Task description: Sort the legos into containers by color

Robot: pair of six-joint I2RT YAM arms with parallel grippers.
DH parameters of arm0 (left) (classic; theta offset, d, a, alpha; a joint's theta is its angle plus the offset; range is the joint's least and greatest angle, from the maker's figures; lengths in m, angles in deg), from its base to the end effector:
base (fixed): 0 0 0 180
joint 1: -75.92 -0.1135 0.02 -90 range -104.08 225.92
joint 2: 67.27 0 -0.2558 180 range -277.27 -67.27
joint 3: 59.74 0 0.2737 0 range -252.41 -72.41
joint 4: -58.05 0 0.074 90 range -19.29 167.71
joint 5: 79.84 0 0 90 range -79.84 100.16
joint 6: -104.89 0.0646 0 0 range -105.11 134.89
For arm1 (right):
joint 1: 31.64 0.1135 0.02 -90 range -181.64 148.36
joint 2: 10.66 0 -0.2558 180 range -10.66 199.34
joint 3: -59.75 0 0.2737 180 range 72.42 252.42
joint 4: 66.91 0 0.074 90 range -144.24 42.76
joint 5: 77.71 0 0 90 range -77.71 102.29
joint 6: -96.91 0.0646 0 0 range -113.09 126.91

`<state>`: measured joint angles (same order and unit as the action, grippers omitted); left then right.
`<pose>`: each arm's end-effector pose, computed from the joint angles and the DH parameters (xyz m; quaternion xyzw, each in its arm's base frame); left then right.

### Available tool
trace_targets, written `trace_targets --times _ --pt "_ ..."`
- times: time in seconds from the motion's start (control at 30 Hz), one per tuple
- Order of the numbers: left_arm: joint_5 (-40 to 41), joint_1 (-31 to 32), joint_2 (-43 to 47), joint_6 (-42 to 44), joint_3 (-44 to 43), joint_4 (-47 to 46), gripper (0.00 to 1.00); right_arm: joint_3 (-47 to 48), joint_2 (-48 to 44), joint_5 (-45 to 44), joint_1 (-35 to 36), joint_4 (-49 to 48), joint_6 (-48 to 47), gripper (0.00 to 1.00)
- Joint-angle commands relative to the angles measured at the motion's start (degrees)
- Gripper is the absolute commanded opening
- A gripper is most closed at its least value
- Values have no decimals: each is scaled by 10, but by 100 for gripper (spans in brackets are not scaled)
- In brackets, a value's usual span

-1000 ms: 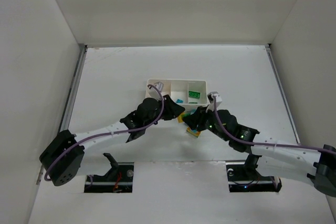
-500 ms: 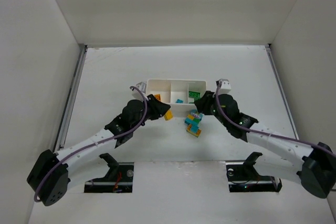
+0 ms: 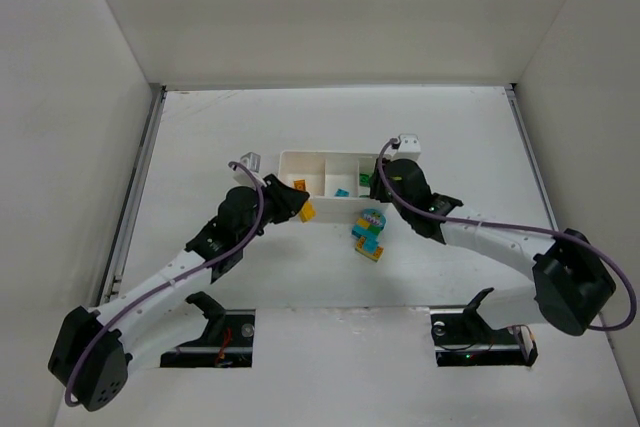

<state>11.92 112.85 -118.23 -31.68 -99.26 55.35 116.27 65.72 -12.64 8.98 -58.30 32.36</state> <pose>0.2123 -0.1571 0.2368 -0.0737 0.7553 -0.4249 0.4935 0.2710 0.1966 0.2059 -0.0013 0.8462 0.1168 0.5198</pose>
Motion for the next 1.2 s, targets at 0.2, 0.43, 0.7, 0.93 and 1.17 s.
trace_targets --times 0.2,0.43,0.7,0.93,1.17 --pt "18 -35 -7 31 -50 -4 12 23 -2 -20 0 -25 -18 52" --pt "32 -49 -35 52 -72 1 12 17 -14 -21 9 -24 -23 55" --pt "46 -74 -70 76 -100 16 12 -12 -54 -29 34 -35 -15 56" --pt "67 -78 -134 113 -143 23 12 -97 -137 -60 76 -81 7 56" --pt "119 -57 -211 149 -194 19 14 -125 -162 -73 114 -77 22 56"
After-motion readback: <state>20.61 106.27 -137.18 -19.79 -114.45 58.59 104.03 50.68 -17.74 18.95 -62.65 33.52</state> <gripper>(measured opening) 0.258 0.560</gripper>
